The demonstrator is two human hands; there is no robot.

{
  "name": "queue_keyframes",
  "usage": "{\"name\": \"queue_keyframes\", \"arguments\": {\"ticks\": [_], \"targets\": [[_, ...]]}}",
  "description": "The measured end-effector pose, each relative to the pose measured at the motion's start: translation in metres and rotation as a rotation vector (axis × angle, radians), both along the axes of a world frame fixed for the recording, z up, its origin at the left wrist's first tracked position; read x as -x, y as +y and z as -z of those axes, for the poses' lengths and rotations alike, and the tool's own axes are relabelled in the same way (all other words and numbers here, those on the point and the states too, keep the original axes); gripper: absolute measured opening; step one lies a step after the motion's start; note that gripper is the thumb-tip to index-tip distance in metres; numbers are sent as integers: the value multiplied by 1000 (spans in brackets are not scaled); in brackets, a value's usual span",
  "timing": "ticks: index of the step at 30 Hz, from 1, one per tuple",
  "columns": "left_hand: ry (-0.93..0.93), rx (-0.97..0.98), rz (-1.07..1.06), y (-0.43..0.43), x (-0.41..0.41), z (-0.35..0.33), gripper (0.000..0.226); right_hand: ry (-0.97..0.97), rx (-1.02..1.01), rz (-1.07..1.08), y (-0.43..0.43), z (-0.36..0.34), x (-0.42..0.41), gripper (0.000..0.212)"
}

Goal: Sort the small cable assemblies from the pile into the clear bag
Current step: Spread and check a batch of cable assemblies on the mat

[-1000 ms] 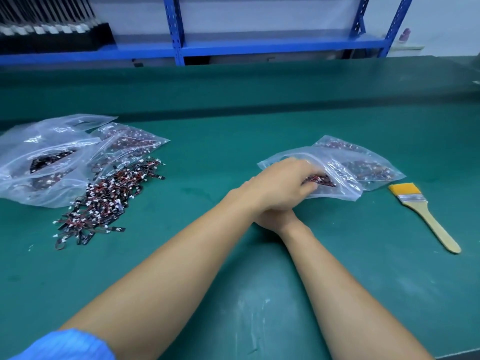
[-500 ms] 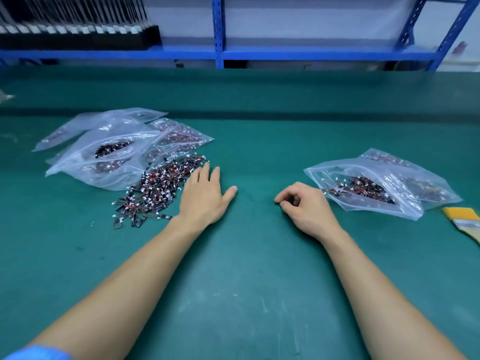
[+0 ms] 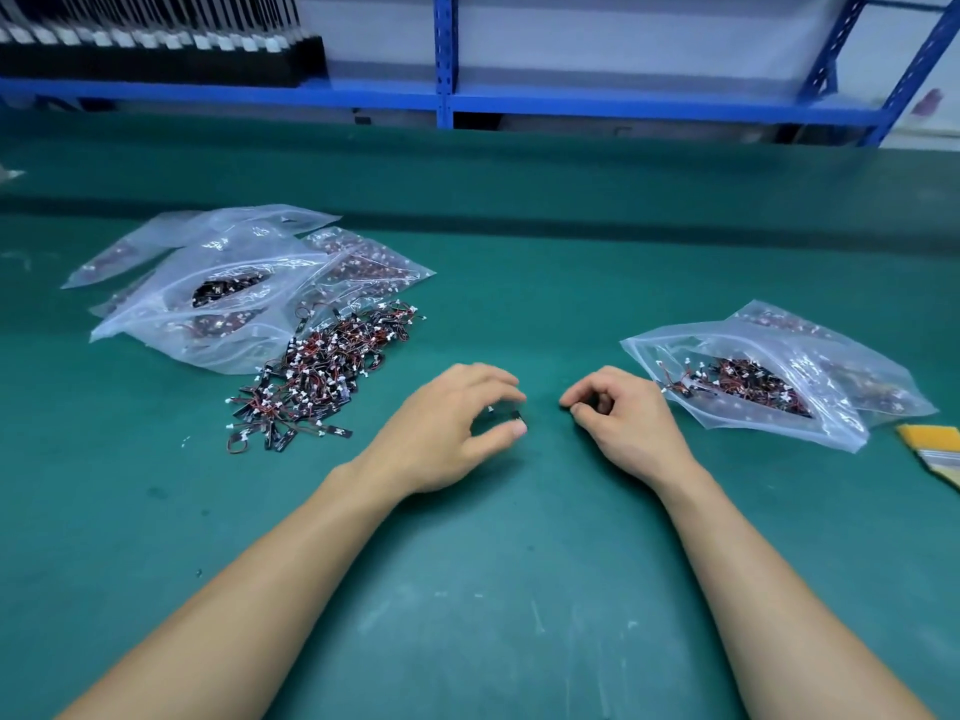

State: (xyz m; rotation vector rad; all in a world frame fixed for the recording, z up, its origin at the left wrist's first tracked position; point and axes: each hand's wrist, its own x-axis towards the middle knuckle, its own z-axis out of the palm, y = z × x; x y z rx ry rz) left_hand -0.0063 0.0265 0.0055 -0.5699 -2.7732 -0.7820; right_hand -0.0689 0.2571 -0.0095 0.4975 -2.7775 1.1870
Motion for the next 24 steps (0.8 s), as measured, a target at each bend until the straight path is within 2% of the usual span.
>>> {"name": "queue_keyframes", "arguments": {"ticks": [2,5,7,9,11,18,21,24], "targets": [[38,61,-186,-7,15,0,51,-5,2,-1,0,0,0,27],[-115,384,-489,-16,34,2,83,-9,1,2,1,0,0,26],[-205,519,-583,-17,39,7,100,-13,3,0,1,0,1,25],[-214,561,-600,-16,39,12,111,-22,3,-3,1,0,0,24],[-196,547,-577,-15,38,13,112,-24,4,-5,1,0,1,24],[-99,416,-505,-18,27,11,96,-25,-1,-5,2,0,0,23],[-156,479,-588,-23,30,10,101,-29,-1,-4,2,0,0,25],[-186,529,-584,-21,30,11,107,-33,0,-1,2,-1,0,25]]}}
